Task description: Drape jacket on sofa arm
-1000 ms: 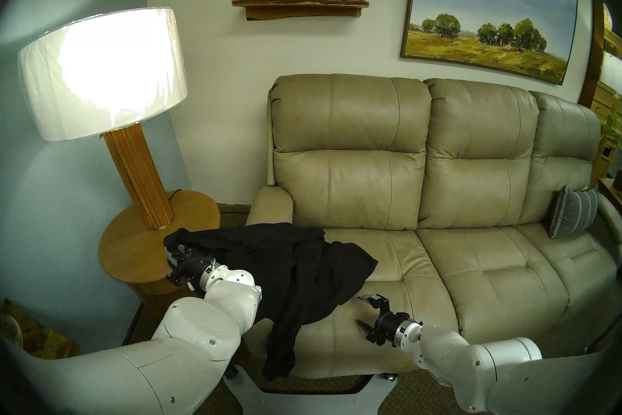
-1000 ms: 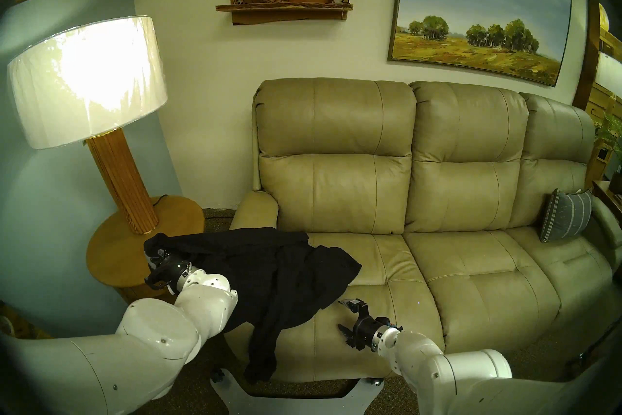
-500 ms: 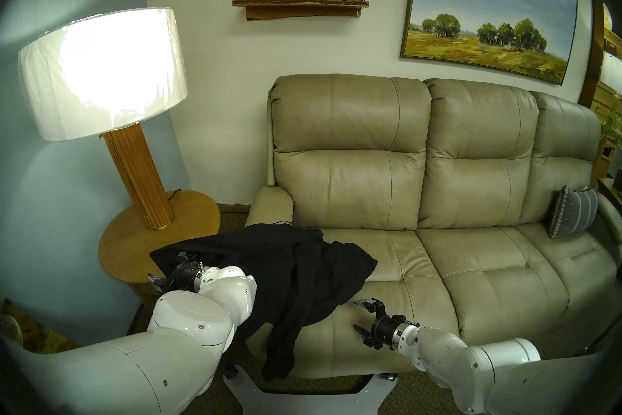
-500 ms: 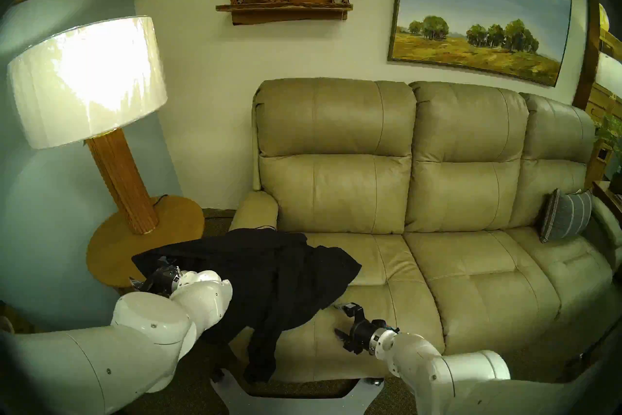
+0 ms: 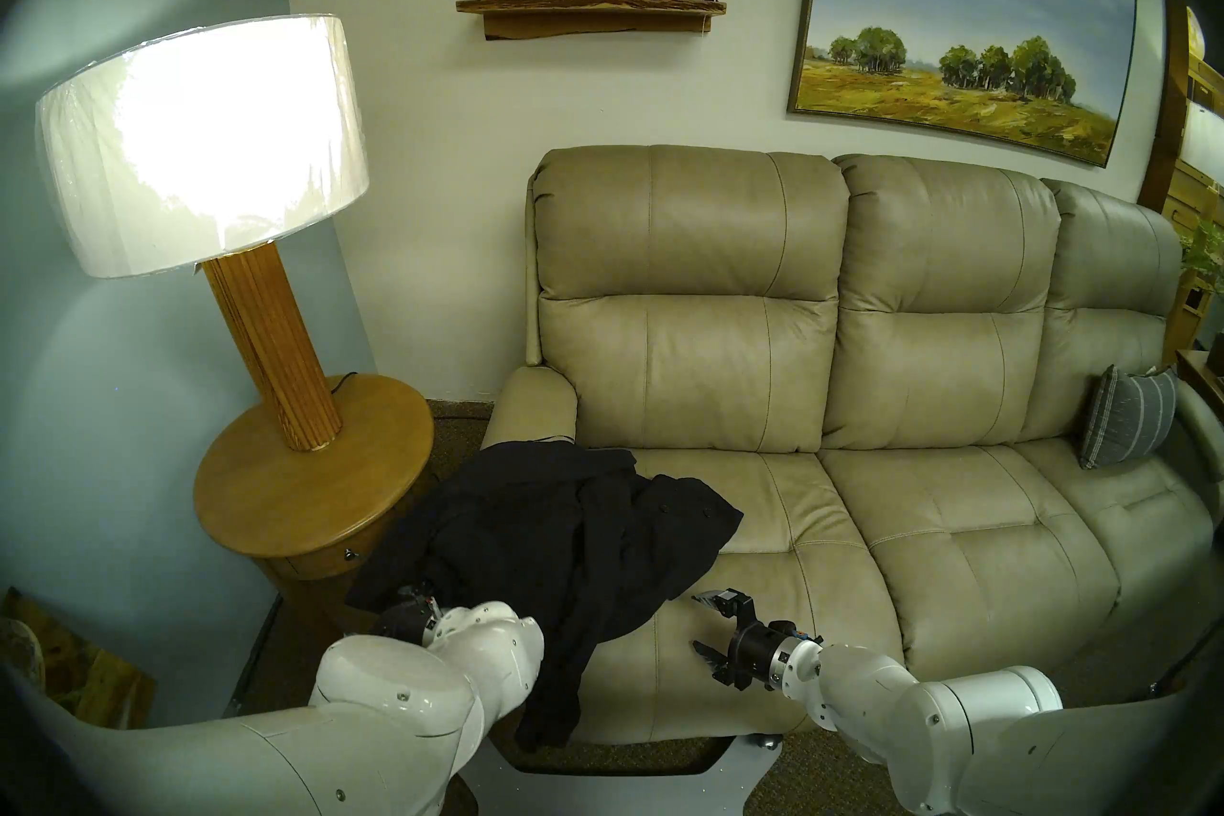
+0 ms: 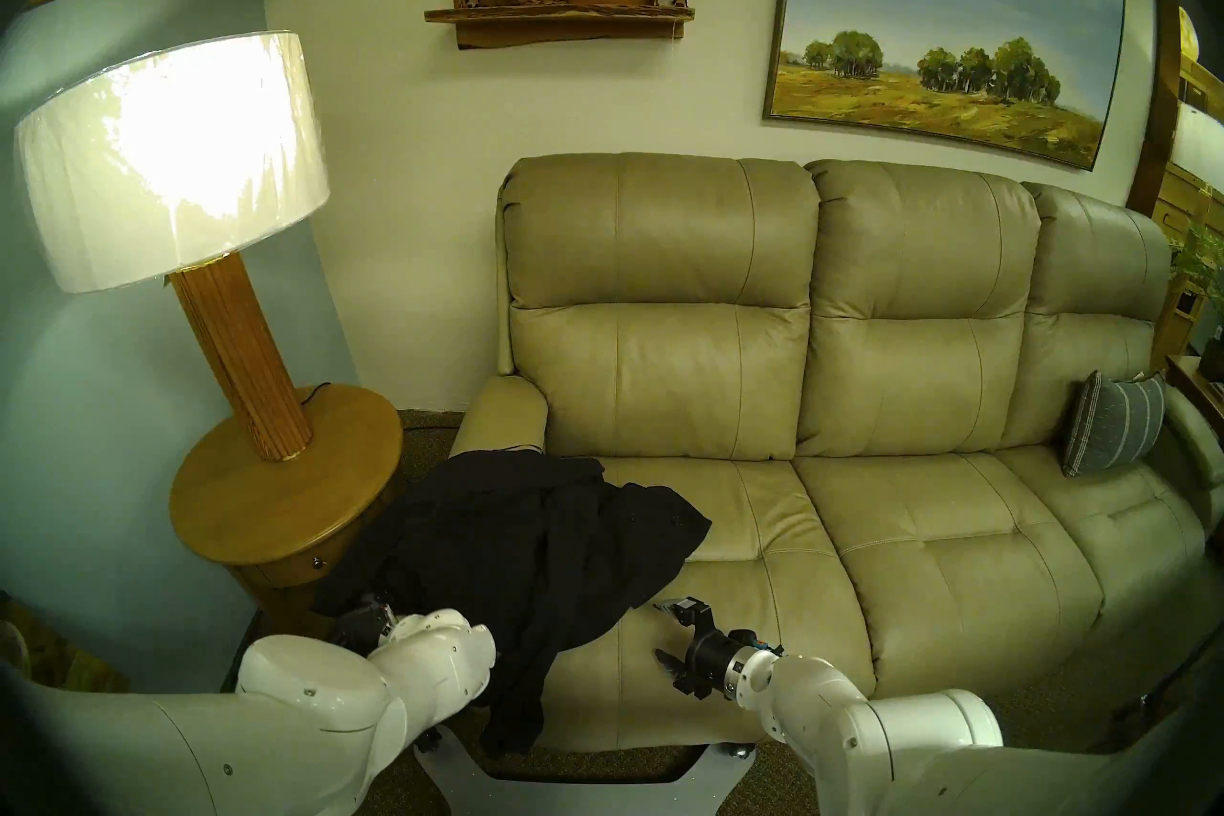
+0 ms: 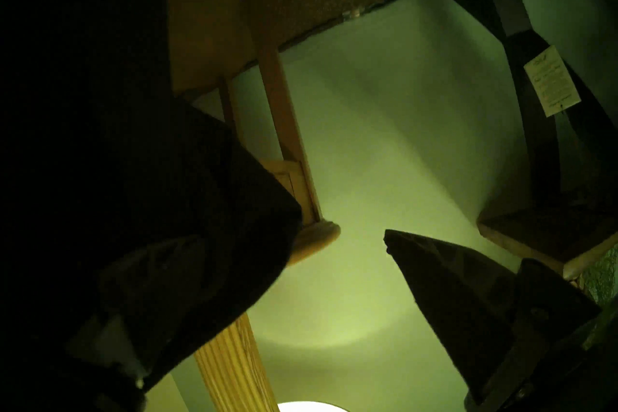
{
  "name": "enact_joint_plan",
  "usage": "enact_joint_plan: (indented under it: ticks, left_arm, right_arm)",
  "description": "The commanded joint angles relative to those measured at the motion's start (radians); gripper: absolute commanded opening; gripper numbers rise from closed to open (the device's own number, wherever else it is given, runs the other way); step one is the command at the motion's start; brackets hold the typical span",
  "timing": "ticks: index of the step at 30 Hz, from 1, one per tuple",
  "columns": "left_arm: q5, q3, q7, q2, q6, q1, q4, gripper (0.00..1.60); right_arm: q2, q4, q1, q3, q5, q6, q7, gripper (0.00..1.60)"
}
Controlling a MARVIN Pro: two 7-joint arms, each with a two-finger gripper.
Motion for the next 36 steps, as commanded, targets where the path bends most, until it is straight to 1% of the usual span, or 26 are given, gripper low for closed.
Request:
enact_joint_plan:
  ticks: [1, 16, 20, 26, 31, 36]
  left_arm:
    - [0.006, 0.005, 0.016, -0.007, 0.021, 0.048, 0.003, 1.6]
    - [0.021, 0.023, 0.07, -0.006, 0.094, 0.089, -0.003, 1.6]
    - [0.029, 0.031, 0.065, -0.007, 0.136, 0.097, -0.026, 1.6]
    - [0.05, 0.052, 0.062, -0.026, 0.19, 0.127, -0.051, 1.6]
    - [0.077, 0.077, 0.043, -0.031, 0.235, 0.144, -0.06, 1.6]
    - [0.106, 0.103, 0.016, -0.027, 0.261, 0.163, -0.073, 1.6]
  right_arm:
    - [0.011, -0.003, -0.003, 0.007, 0.007, 0.0, 0.012, 1.6]
    - [0.011, -0.002, -0.023, 0.04, 0.022, 0.006, 0.038, 1.6]
    - [0.015, -0.004, -0.03, 0.049, 0.026, 0.008, 0.047, 1.6]
    - [0.018, -0.007, -0.037, 0.061, 0.029, 0.009, 0.056, 1.6]
    - [0.017, -0.01, -0.038, 0.069, 0.031, 0.007, 0.059, 1.6]
    - [0.014, -0.015, -0.04, 0.077, 0.033, 0.002, 0.067, 1.6]
